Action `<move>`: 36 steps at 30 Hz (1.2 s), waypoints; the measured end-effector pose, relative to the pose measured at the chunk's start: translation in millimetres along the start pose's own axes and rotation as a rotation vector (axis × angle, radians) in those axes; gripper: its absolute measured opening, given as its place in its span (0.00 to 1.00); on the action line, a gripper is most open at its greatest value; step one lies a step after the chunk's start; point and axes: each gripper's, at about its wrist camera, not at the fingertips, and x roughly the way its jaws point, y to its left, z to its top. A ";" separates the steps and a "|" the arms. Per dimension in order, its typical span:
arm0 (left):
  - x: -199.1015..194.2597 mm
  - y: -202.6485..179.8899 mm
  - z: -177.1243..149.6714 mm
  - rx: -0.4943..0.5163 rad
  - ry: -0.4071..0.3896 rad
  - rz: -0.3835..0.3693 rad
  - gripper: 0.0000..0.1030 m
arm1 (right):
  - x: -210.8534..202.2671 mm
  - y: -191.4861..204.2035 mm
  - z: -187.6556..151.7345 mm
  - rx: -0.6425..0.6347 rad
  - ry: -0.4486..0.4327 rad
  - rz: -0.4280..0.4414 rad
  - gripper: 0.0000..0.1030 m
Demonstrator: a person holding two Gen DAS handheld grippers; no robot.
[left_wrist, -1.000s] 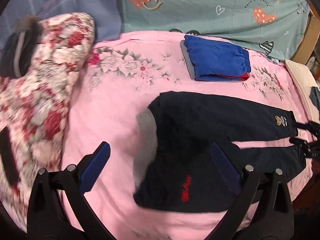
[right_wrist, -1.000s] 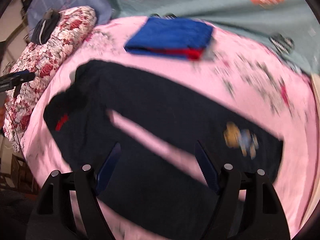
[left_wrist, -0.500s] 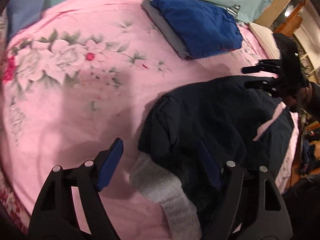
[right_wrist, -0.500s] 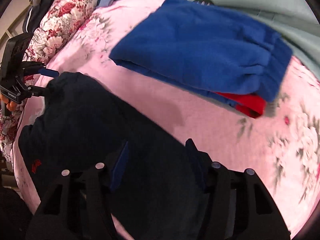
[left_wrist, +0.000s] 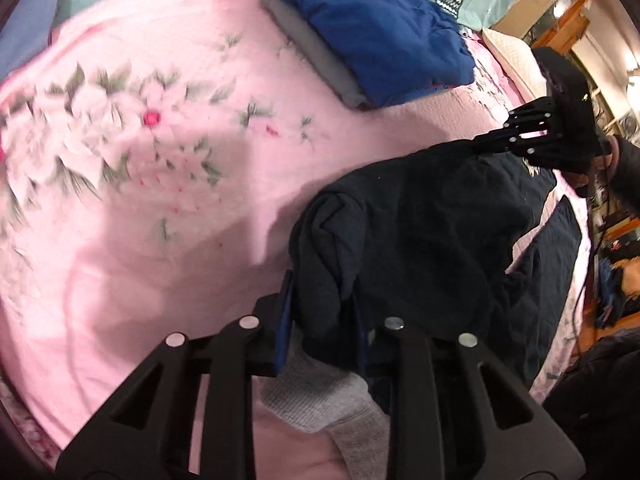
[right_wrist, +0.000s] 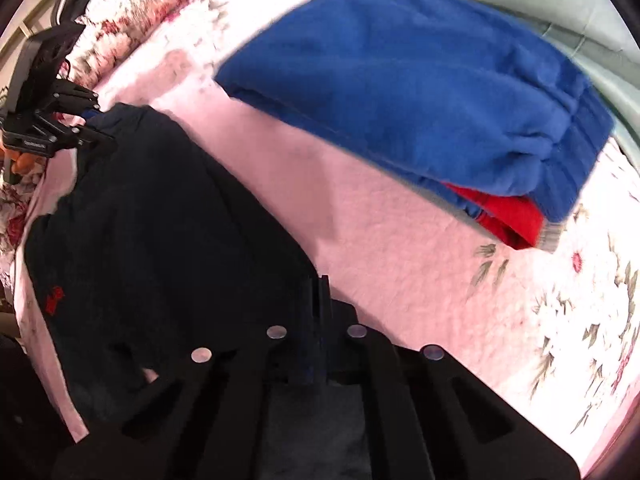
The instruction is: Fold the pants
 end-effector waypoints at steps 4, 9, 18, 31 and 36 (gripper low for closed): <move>-32.8 -24.7 4.6 0.083 -0.078 0.070 0.21 | -53.4 7.5 -14.8 -0.002 -0.091 0.000 0.02; -87.2 -74.2 -16.5 0.257 -0.171 0.175 0.21 | -116.7 48.5 -49.5 -0.081 -0.155 0.017 0.02; -115.0 -154.7 -119.1 0.444 -0.152 0.240 0.21 | -98.2 150.1 -158.2 -0.240 0.018 0.100 0.02; -85.7 -167.9 -213.1 0.153 -0.123 0.296 0.73 | -79.1 174.7 -165.9 -0.139 0.072 0.208 0.12; -105.8 -147.9 -232.6 -0.103 -0.242 0.312 0.74 | -101.7 206.3 -77.6 -0.099 -0.195 0.305 0.44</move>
